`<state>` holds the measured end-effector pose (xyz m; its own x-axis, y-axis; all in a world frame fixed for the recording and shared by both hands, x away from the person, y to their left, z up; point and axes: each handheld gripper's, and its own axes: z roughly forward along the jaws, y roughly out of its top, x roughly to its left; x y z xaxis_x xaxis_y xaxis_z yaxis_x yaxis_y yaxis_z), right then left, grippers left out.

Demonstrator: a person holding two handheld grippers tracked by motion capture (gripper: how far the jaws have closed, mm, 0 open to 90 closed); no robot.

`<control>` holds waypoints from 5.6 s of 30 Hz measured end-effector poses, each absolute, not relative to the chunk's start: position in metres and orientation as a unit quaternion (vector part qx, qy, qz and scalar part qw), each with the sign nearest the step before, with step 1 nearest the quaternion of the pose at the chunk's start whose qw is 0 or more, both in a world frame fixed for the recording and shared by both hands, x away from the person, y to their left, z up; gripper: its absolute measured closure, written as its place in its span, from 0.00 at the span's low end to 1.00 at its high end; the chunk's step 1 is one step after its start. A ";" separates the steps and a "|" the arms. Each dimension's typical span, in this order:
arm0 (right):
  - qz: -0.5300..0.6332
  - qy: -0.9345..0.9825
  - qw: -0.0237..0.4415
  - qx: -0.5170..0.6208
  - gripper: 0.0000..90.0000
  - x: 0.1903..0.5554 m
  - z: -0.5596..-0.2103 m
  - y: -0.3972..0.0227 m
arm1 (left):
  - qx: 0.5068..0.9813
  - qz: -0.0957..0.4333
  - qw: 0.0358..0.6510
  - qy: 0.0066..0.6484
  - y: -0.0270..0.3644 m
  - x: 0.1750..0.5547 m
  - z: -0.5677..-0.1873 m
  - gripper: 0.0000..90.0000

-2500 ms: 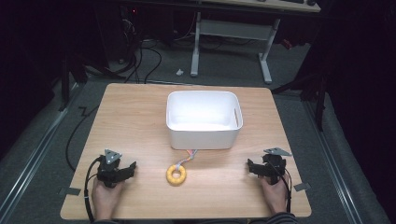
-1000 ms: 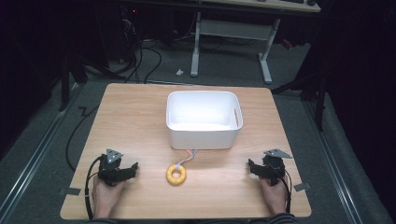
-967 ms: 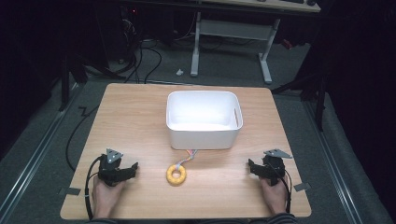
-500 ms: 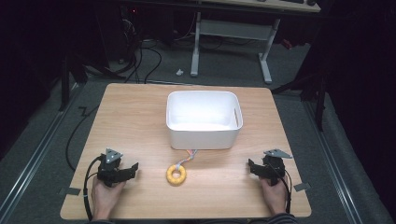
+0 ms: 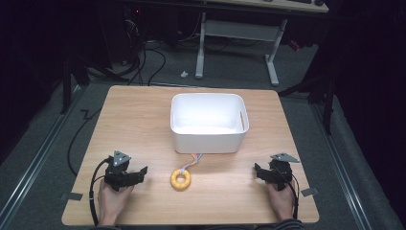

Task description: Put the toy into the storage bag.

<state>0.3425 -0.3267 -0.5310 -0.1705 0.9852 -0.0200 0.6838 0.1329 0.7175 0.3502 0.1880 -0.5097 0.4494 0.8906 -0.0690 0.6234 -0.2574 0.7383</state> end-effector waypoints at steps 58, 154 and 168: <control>0.294 0.709 0.258 0.587 0.27 0.342 -0.531 -0.327 | 0.855 0.109 0.335 0.379 0.086 0.353 -0.503 0.52; 0.294 0.713 0.255 0.583 0.27 0.342 -0.531 -0.326 | 0.798 0.108 0.366 0.466 0.183 0.343 -0.412 0.74; 0.294 0.712 0.255 0.584 0.27 0.342 -0.531 -0.326 | 0.786 0.107 0.386 0.471 0.189 0.349 -0.389 0.74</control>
